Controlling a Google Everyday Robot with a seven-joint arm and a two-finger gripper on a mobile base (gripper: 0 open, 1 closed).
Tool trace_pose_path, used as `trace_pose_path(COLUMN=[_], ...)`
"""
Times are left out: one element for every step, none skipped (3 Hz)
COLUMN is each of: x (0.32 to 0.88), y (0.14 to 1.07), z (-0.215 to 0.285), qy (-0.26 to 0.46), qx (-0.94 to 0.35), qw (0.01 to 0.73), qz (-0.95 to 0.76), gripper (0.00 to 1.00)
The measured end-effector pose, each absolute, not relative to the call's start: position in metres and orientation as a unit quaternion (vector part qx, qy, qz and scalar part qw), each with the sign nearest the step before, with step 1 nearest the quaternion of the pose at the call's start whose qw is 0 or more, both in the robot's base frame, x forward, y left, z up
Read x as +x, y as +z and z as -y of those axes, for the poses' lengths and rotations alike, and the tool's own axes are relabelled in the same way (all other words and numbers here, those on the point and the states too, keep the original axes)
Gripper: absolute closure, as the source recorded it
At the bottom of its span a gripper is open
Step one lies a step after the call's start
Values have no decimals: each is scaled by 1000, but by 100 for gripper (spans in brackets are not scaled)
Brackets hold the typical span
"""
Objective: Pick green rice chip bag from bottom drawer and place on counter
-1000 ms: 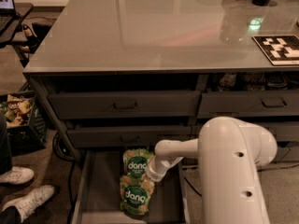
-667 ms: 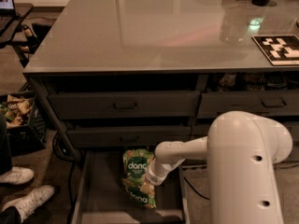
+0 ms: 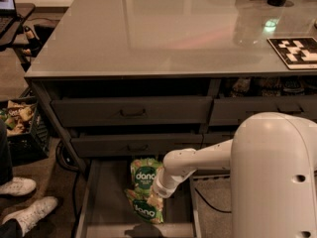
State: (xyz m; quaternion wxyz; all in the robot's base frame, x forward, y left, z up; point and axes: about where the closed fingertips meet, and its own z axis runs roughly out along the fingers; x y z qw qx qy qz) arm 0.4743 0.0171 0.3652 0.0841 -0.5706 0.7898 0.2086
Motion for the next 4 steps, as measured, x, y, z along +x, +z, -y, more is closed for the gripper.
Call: trace_pose_path(x=[474,469,477,492], y=[372,403,447,490], z=[-19,-26,-29,-36], qy=[204,204,197,194], qx=[-577,-575,-575,-584], qw=[87,94,125,166], qz=[-786,-787,-784,-771], gripper=[100,100,100,100])
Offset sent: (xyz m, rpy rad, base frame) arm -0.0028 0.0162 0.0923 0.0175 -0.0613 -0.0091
